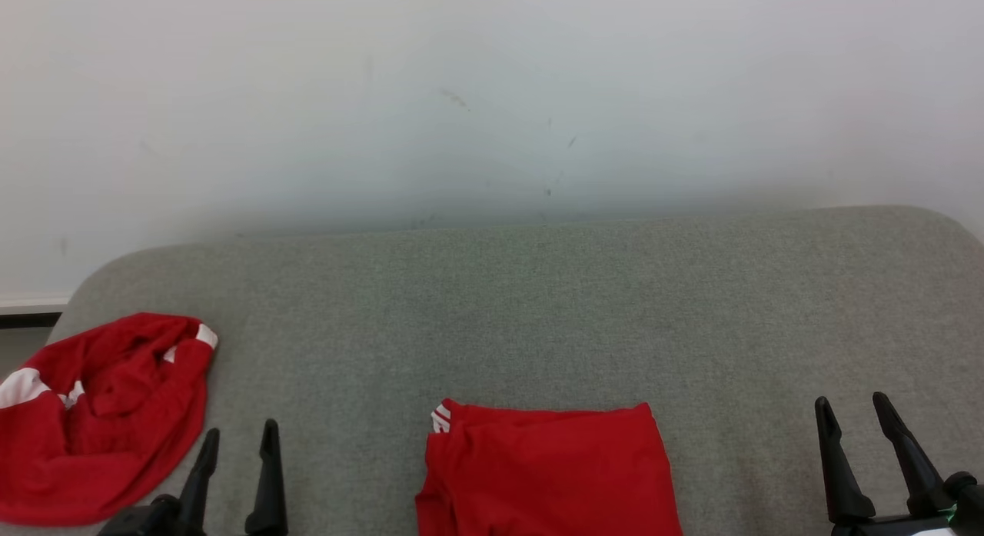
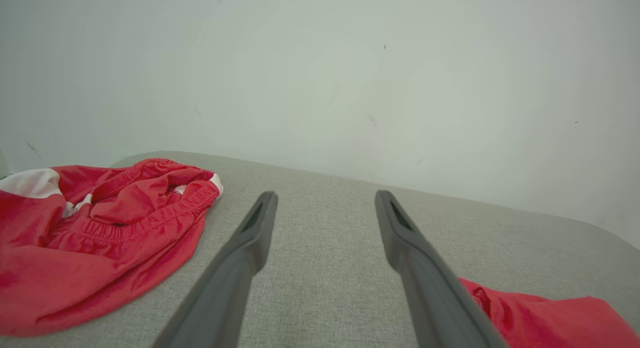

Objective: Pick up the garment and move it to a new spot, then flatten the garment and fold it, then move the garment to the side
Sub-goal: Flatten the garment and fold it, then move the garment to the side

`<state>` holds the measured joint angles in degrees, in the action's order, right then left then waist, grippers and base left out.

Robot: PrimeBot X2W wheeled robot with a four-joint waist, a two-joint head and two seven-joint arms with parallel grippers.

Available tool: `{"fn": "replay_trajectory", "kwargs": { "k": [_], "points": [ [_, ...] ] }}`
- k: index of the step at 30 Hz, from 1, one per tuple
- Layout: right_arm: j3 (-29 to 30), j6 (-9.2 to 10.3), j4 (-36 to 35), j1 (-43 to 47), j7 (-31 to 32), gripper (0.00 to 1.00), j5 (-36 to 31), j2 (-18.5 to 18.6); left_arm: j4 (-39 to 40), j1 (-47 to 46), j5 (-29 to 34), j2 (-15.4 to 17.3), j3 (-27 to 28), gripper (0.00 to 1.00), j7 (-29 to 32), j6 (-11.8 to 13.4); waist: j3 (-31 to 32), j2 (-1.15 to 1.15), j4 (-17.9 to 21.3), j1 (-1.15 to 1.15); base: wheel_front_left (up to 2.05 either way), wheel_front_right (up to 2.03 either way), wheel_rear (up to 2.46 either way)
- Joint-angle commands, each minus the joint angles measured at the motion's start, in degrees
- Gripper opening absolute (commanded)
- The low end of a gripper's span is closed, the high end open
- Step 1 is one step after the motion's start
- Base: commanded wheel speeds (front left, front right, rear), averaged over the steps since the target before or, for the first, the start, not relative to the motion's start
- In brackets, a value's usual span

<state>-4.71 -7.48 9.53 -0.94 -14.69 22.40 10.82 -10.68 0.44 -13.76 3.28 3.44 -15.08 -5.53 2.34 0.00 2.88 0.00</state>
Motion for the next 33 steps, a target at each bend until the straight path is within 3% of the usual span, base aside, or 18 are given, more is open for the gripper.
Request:
{"fn": "replay_trajectory", "kwargs": {
  "k": [1, 9, 15, 21, 33],
  "points": [
    [0.16, -0.01, 0.36, 0.64, -0.27, 1.0, -0.73, -0.3, -0.39, 0.12, 1.02, -0.01, 0.42, 1.0, -0.1, -0.29, -0.1, 0.0, 0.05, 0.0, 0.0, 0.0, 0.0],
    [-0.52, -0.01, 1.32, -0.39, -0.45, 1.0, -1.16, -0.55, -0.88, -0.76, 1.65, -0.19, 1.02, 1.0, -0.1, -0.99, -0.49, 0.0, 0.03, 0.0, 0.0, 0.0, 0.0],
    [-6.01, -0.01, 2.69, -2.72, 1.2, 1.0, -0.96, 0.76, -0.89, -1.43, 1.71, -0.25, 0.42, 1.0, -0.1, -1.37, -1.05, 0.0, -0.94, 0.0, 0.0, 0.0, 0.0],
    [-12.29, 0.0, 7.44, -8.35, 6.56, 1.0, -0.01, 0.73, -1.41, -1.88, 1.64, -0.27, -0.28, 1.0, -0.1, -1.49, -1.76, 0.0, -3.44, 0.0, 0.0, 0.0, 0.0],
    [-11.25, 0.0, 21.9, -11.92, 21.42, 1.0, 4.49, -3.01, -2.41, -2.5, 1.37, -0.29, -0.35, 1.0, -0.1, -1.79, -2.95, 0.0, -9.97, 0.0, 0.0, 0.0, 0.0]
  ]
}}
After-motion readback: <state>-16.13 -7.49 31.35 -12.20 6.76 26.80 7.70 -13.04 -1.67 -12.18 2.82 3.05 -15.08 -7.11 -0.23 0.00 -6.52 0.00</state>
